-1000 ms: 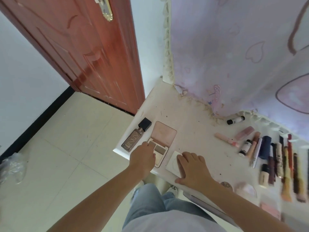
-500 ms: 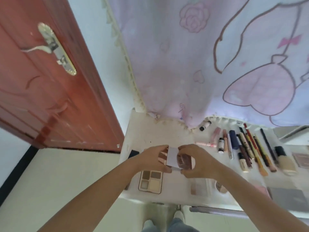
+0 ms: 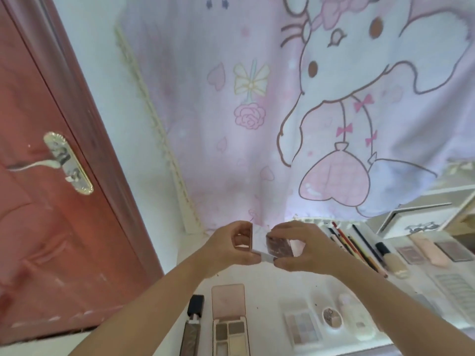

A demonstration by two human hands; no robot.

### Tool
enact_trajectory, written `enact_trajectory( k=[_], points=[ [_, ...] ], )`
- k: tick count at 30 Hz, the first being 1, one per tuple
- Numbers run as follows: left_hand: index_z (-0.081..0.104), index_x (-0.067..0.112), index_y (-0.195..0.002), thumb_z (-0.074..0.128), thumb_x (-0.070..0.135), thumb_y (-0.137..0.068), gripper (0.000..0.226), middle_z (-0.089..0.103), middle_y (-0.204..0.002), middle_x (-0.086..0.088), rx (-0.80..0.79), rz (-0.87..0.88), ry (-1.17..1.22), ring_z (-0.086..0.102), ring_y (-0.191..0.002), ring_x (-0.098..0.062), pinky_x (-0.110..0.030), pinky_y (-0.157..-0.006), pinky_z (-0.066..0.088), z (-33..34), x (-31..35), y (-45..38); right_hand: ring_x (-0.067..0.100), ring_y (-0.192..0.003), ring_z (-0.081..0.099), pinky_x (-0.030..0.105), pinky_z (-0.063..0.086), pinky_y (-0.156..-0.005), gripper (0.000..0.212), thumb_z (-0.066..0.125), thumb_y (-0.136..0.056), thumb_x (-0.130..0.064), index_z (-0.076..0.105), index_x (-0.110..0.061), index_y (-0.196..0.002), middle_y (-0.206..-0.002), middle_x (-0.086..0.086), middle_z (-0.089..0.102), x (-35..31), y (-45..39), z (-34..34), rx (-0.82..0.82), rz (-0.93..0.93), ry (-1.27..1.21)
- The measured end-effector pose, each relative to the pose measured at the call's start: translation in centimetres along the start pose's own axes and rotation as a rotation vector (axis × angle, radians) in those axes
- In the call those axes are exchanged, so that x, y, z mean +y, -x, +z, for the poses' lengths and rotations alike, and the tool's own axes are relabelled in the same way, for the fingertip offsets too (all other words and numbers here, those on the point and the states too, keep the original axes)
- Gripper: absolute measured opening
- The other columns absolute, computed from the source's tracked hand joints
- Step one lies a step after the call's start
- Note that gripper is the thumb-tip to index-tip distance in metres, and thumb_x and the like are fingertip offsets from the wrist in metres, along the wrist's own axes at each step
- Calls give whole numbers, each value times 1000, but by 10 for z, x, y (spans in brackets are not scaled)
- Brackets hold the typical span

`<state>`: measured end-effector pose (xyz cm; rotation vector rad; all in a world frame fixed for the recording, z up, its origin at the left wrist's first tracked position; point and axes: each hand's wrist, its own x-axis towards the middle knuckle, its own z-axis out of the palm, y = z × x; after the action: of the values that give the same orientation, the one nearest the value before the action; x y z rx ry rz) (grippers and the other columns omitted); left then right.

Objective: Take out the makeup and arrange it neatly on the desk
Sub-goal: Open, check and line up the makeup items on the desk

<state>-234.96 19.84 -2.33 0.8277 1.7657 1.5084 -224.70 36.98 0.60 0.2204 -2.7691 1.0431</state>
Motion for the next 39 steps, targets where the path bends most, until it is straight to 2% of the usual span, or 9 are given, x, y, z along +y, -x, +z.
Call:
enact_trajectory(
  k=[3,10,15,22,26,30,34,37,39],
  points=[
    [56,16,-102,69,-6,-63,47,67,-93,1,-35,29,25,67,-79,-9,-18,-64,51,-1,7,-2,20,-70,58,17,45,-69,33,75,-60,-23,72,-7,-88,-78,11,69,-5,-3,-7,19,-11,-33],
    [56,14,-101,64,0,-56,48,65,-93,1,-31,39,119,66,-76,-6,-15,-60,49,3,7,-9,8,-86,56,-1,40,-73,39,81,-58,-12,72,-13,-95,-93,14,70,3,-7,-16,16,88,-82],
    [54,15,-106,65,-3,-55,55,58,-106,-4,-39,40,139,63,-87,-12,-21,-67,53,1,6,-10,-16,-71,60,1,46,-70,45,72,-66,5,65,-28,-97,-89,-5,66,10,-17,-20,-1,228,-223],
    [54,19,-115,62,-3,-62,57,55,-116,-6,-79,8,146,56,-99,-19,-25,-79,51,-5,9,-12,28,-97,64,51,47,-89,29,65,-77,-13,68,-22,-105,-94,-8,70,18,-30,-24,-102,339,-306],
    [48,15,-127,63,-14,-73,63,58,-117,-7,-77,-63,77,58,-101,-19,-28,-85,49,-5,-5,-14,2,-83,62,8,48,-73,28,60,-84,-12,65,-18,-111,-102,-7,67,28,-33,-15,-130,360,-268],
    [49,25,-123,54,-21,-76,66,62,-104,-4,-2,-97,92,62,-88,-10,-17,-75,52,3,-31,-14,-10,-70,60,1,45,-65,22,56,-87,-12,67,-28,-96,-79,-17,66,45,-28,4,-61,426,-364],
    [44,26,-125,50,-25,-77,70,64,-89,1,81,-198,172,63,-70,2,-13,-69,50,20,-73,-5,17,-76,57,29,47,-78,25,56,-87,-25,70,-29,-66,-74,5,68,66,-19,39,-17,578,-385],
    [41,26,-125,47,-24,-79,69,65,-87,2,77,-326,341,63,-76,-5,-16,-70,50,34,-101,5,48,-87,59,57,41,-97,50,54,-86,-38,63,11,-92,-103,42,54,80,-14,62,-11,743,-428],
    [40,17,-131,46,-24,-79,67,62,-90,-1,59,-408,405,61,-80,-8,-16,-69,50,45,-116,12,49,-92,60,56,46,-91,46,53,-86,-40,67,3,-89,-107,39,56,90,-10,72,-2,854,-495]
  ],
)
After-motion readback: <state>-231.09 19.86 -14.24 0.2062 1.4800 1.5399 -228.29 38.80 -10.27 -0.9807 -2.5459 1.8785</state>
